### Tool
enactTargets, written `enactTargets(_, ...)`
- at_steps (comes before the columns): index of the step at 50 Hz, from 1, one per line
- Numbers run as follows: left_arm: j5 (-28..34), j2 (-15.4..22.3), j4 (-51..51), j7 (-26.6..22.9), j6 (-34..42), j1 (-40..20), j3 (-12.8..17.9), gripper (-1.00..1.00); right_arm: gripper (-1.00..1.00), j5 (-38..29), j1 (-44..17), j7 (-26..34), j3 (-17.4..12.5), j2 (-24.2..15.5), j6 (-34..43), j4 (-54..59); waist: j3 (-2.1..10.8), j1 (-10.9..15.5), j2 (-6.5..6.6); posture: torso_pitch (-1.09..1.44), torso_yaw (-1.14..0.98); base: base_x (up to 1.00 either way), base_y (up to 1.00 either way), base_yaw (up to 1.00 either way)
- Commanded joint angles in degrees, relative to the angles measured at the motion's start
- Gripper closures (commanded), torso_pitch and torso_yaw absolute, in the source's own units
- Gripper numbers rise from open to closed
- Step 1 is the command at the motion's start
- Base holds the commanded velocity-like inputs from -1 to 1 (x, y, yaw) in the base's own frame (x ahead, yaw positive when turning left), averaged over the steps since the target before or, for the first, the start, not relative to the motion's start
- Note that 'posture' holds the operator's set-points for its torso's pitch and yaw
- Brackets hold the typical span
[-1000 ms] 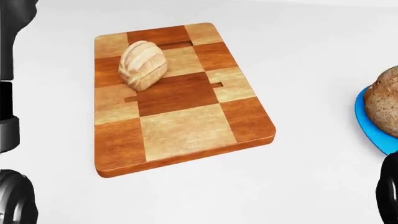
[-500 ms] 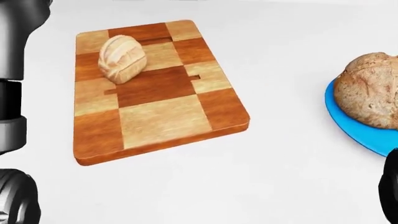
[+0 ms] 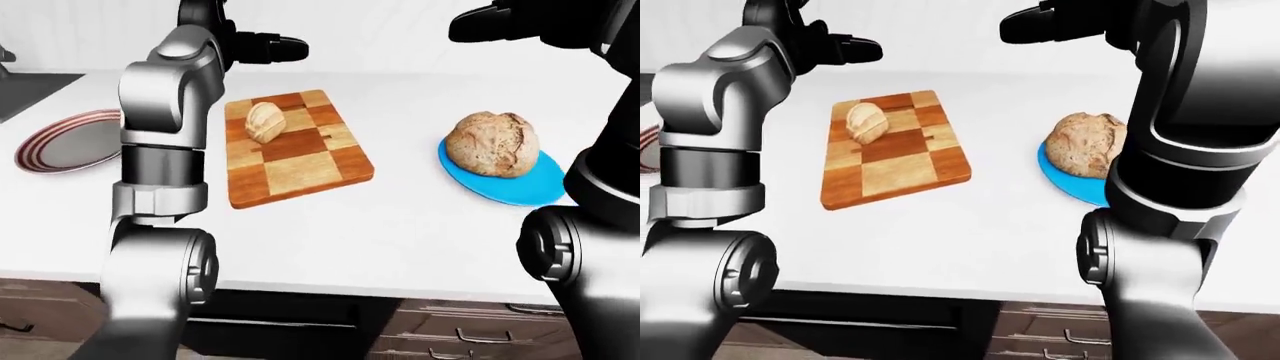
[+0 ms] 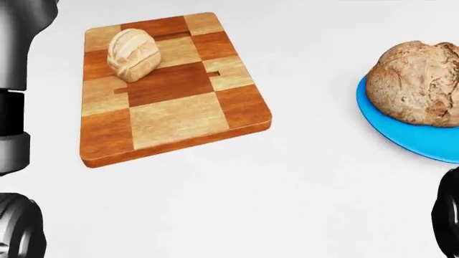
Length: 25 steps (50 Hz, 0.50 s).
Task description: Place all breads on the cutting board.
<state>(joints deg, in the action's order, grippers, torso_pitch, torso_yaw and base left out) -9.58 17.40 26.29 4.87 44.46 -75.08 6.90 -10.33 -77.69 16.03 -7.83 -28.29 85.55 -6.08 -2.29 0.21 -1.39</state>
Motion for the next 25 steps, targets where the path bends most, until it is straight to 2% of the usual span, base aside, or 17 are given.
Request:
enactTargets(1,0.3,1.3,-2.5,0.4,-1.6,-2.1,1.1,-1.0,-1.0,0.2,-2.3,-0.3,-0.1,-0.1,-2.4,-1.5,0.97,0.3,-0.32,0.0,0.0,0.0,0.0,0.0)
enactTargets(4,0.3,1.4,-2.6,0.5,-1.5,-2.1,1.1,-1.0,-1.0,0.4,-2.6,-0.5,-0.2,0.0,-2.4,-1.4,-1.29,0.0,1.22,0.0,0.0,0.0,0.0,0.0)
enactTargets(6,0.3,1.4,-2.4,0.6,-1.6,-2.3,1.1,-1.0,-1.0,0.6,-2.7,-0.6,-0.2,0.2,-2.7,-1.1,-0.43,-0.7,3.31,0.0,0.0,0.0,0.0,0.0)
enactTargets(7,0.3,1.5,-2.4,0.6,-1.6,-2.3,1.1,-1.0,-1.0,0.7,-2.8,-0.7,-0.3,0.3,-2.7,-1.1,-0.3,-1.1,3.82,0.0,0.0,0.0,0.0,0.0)
enactTargets(8,0.3,1.5,-2.3,0.6,-1.8,-2.2,1.1,-1.0,-1.0,0.8,-2.7,-0.8,-0.4,0.4,-2.7,-1.1,-0.93,-0.8,2.62,0.0,0.0,0.0,0.0,0.0)
enactTargets(10,0.2,1.5,-2.4,0.6,-1.7,-2.1,1.2,-1.0,-1.0,0.9,-2.5,-1.1,-0.6,0.6,-2.9,-1.3,-0.44,-0.6,2.22,0.0,0.0,0.0,0.0,0.0)
enactTargets(11,0.1,1.6,-2.6,0.6,-1.5,-2.0,1.2,-1.0,-1.0,1.1,-2.0,-1.0,-0.2,0.7,-2.6,-1.6,1.01,-0.4,2.34,0.0,0.0,0.0,-0.28,0.0)
enactTargets(12,0.1,1.6,-2.6,0.6,-1.6,-2.0,1.3,-1.0,-1.0,1.2,-1.9,-1.1,-0.2,0.6,-2.6,-1.6,1.23,-0.3,3.38,0.0,0.0,0.0,-0.95,0.0)
enactTargets(13,0.1,1.7,-2.5,0.6,-1.6,-2.1,1.3,-1.0,-1.0,1.2,-2.1,-1.1,-0.2,0.7,-2.4,-1.6,1.38,-0.7,5.16,0.0,0.0,0.0,-1.0,0.0)
enactTargets(14,0.0,1.7,-2.4,0.6,-1.5,-2.2,1.3,-1.0,-1.0,1.3,-2.3,-1.2,-0.2,0.7,-2.3,-1.4,1.48,-2.2,5.65,0.0,0.0,0.0,0.0,-1.0)
enactTargets(16,-0.1,1.7,-2.4,0.8,-1.6,-2.4,1.3,-1.0,-1.0,1.4,-2.8,-1.5,-0.2,0.7,-3.1,-0.9,1.41,-1.0,2.67,0.0,0.0,0.0,0.0,-1.0)
enactTargets(17,-0.1,1.8,-2.2,0.8,-1.7,-2.3,1.3,-1.0,-1.0,1.3,-2.8,-1.8,-0.3,0.6,-3.7,-0.6,-0.48,1.1,2.14,0.0,0.0,0.0,0.0,0.0)
enactTargets(18,-0.1,1.8,-2.2,0.8,-1.8,-2.3,1.3,-1.0,-1.0,1.4,-2.9,-1.9,-0.4,0.7,-3.8,-0.4,-0.85,0.4,1.62,0.0,0.0,0.0,0.0,0.0)
enactTargets(20,-0.1,1.8,-1.9,0.7,-2.1,-2.1,1.3,-1.0,-1.0,1.6,-3.0,-2.4,-0.6,1.0,-4.0,-0.2,-0.77,1.3,-1.01,0.0,0.0,0.0,0.0,0.0)
enactTargets(21,-0.1,1.8,-1.9,0.7,-2.1,-2.2,1.2,-1.0,-1.0,1.7,-3.1,-2.5,-0.7,1.2,-4.0,-0.1,-0.09,1.6,-2.96,0.0,0.0,0.0,0.0,0.0)
enactTargets(22,-0.1,1.8,-1.7,0.7,-2.2,-2.2,1.2,-1.0,-1.0,1.7,-3.1,-2.7,-0.8,1.2,-4.3,0.2,-1.1,1.4,-0.68,0.0,0.0,0.0,0.0,0.0)
enactTargets(25,-0.2,1.8,-1.9,0.9,-2.2,-2.0,1.3,-1.0,-1.0,2.1,-3.2,-3.2,-1.0,1.3,-4.7,0.6,-0.44,1.2,0.64,0.0,0.0,0.0,0.0,0.0)
